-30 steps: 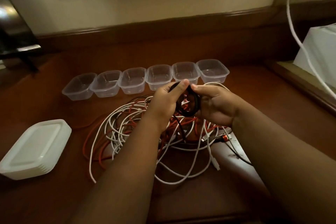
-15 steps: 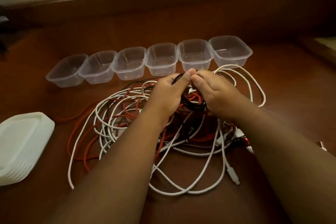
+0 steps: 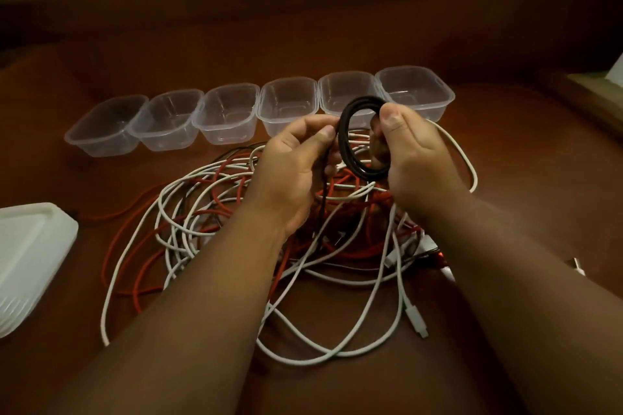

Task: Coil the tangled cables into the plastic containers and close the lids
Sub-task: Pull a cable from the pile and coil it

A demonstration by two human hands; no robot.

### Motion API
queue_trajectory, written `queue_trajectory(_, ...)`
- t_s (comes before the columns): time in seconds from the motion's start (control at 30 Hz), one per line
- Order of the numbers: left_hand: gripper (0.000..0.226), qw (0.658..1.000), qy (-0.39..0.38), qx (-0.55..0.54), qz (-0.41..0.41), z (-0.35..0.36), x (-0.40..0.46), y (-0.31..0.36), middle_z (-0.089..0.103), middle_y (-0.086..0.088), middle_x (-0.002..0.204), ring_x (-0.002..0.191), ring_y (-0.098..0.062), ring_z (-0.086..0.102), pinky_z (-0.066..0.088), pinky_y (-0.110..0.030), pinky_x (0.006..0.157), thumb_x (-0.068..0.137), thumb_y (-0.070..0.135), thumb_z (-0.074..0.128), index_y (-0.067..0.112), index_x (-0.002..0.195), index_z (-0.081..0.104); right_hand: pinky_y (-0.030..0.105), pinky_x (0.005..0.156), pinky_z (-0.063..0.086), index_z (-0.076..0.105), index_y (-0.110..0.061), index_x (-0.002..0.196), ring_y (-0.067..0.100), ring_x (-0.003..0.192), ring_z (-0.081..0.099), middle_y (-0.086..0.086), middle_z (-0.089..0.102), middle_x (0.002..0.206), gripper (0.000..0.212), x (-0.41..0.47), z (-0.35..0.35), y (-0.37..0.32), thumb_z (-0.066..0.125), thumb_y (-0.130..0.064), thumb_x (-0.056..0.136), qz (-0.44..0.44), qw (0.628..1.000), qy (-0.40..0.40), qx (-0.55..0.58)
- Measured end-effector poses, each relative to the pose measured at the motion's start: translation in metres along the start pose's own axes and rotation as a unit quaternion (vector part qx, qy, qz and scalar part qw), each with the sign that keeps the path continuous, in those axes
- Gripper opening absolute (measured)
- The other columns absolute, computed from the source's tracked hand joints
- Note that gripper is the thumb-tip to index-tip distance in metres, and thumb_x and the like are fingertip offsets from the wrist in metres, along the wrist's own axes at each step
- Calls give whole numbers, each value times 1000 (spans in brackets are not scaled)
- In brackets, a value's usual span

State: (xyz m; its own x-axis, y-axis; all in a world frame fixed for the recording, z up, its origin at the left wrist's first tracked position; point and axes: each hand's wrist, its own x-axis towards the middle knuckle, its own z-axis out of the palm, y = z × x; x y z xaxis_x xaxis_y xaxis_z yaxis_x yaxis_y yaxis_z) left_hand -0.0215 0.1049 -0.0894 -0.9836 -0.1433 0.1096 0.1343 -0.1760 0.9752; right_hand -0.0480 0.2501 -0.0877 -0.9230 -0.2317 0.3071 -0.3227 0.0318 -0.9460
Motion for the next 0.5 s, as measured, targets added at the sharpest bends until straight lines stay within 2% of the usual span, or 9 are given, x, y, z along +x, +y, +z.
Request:
queue_trajectory(0.07, 20, 999, 1, 31, 19, 3, -1, 0, 71, -2, 91, 87, -18, 66, 56, -41, 86, 98, 8, 53, 15, 98, 72, 40, 67, 44, 52, -26, 78, 10, 66, 45, -12, 47, 65, 34, -1, 1, 0, 34, -34, 106, -17, 1000, 8, -5)
queue_trajectory(0.1, 19, 999, 6, 38, 26, 4, -2, 0, 72, 0, 91, 89, -17, 67, 56, -42, 88, 96, 8, 55, 16, 96, 73, 39, 65, 44, 51, -25, 78, 10, 65, 45, -10, 47, 67, 34, -1, 1, -1, 33, -31, 107, -31, 999, 11, -20)
queue_trajectory(0.17, 20, 999, 15, 29, 23, 5, -3, 1, 74, 2, 88, 84, -12, 69, 56, -32, 80, 96, 5, 56, 15, 96, 73, 37, 61, 44, 50, -22, 80, 10, 63, 46, -4, 47, 69, 33, -1, 2, -1, 33, -26, 108, -58, 996, 21, -59)
queue_trajectory(0.27, 23, 1000, 8, -4, -9, 6, -3, 2, 75, -2, 87, 81, -13, 71, 56, -28, 72, 98, 2, 50, 9, 102, 72, 19, 52, 36, 50, -19, 82, 2, 57, 43, -5, 47, 68, 31, 3, 1, 5, 34, -22, 108, -79, 991, 32, -104)
queue_trajectory(0.37, 28, 995, -6, -81, -61, 3, -4, 1, 73, -9, 93, 89, -20, 70, 57, -35, 82, 98, 8, 44, 4, 108, 70, 14, 52, 34, 50, -18, 82, 2, 58, 48, -8, 48, 66, 29, 7, -1, 13, 36, -22, 107, -98, 981, 43, -161)
queue_trajectory(0.43, 28, 990, -39, -102, -90, 1, -5, 1, 70, -11, 99, 96, -24, 66, 52, -43, 93, 94, 17, 53, 5, 114, 68, 11, 54, 37, 50, -20, 86, -3, 67, 53, -11, 52, 71, 24, 8, -1, 16, 38, -24, 107, -102, 973, 33, -204)
queue_trajectory(0.5, 35, 983, -84, -121, -108, -1, -6, 1, 66, -9, 100, 97, -23, 65, 52, -43, 92, 88, 20, 59, 10, 121, 65, 6, 58, 37, 50, -20, 92, -11, 72, 53, -16, 51, 76, 19, 8, -2, 19, 38, -25, 106, -109, 965, 14, -239)
